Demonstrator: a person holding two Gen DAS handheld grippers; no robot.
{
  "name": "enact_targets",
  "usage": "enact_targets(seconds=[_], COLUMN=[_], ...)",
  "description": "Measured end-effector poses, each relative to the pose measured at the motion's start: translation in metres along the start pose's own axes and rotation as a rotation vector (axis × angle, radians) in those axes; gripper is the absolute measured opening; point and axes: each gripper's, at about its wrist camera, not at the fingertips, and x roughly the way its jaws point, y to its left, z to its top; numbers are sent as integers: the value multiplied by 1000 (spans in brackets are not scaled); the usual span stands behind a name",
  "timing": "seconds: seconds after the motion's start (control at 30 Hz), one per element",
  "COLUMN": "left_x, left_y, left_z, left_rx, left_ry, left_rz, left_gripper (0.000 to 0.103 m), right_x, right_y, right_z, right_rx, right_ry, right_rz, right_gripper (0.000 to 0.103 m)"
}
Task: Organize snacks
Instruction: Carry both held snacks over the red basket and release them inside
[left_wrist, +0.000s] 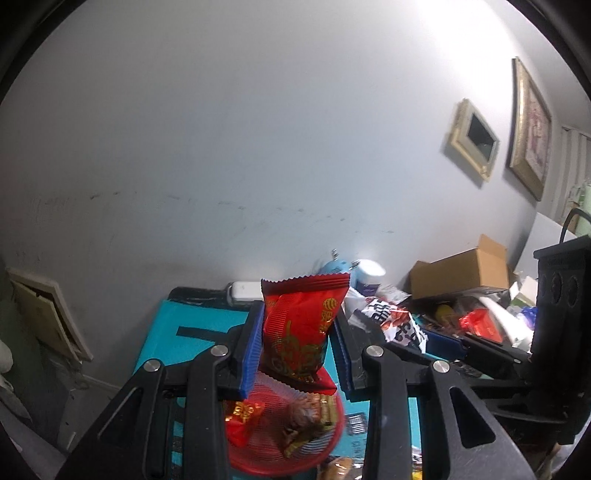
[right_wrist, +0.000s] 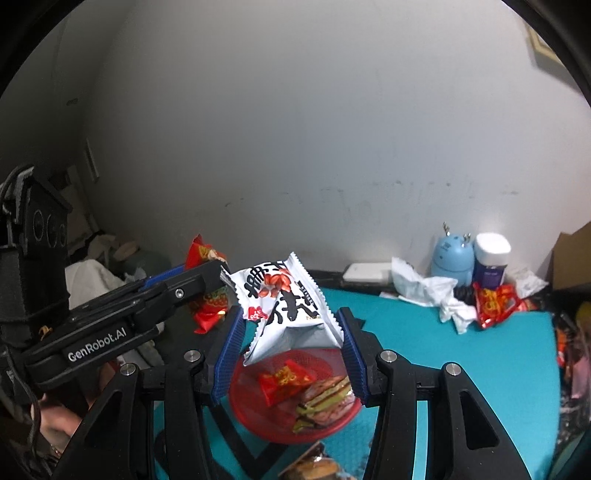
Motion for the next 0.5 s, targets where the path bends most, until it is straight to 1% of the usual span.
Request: enact_targets(seconds=[0.1, 0.27, 0.33, 0.5], left_x=[15, 40, 53, 81], left_y=[9, 22, 27, 34], left_z=[-5, -15, -20, -35], left_rx=[-13, -14, -20, -36], left_ry=[41, 111, 157, 253], left_rz=[14, 72, 87, 93], left_gripper=[33, 33, 33, 33], right_x=[15, 47, 61, 83], right_y=[-6, -18, -23, -29], right_z=[-2, -10, -15, -27], right_rx=[3, 16, 22, 17], right_ry=[23, 82, 114, 170], right_rz=[-9, -25, -26, -33], right_gripper=[50, 50, 50, 50])
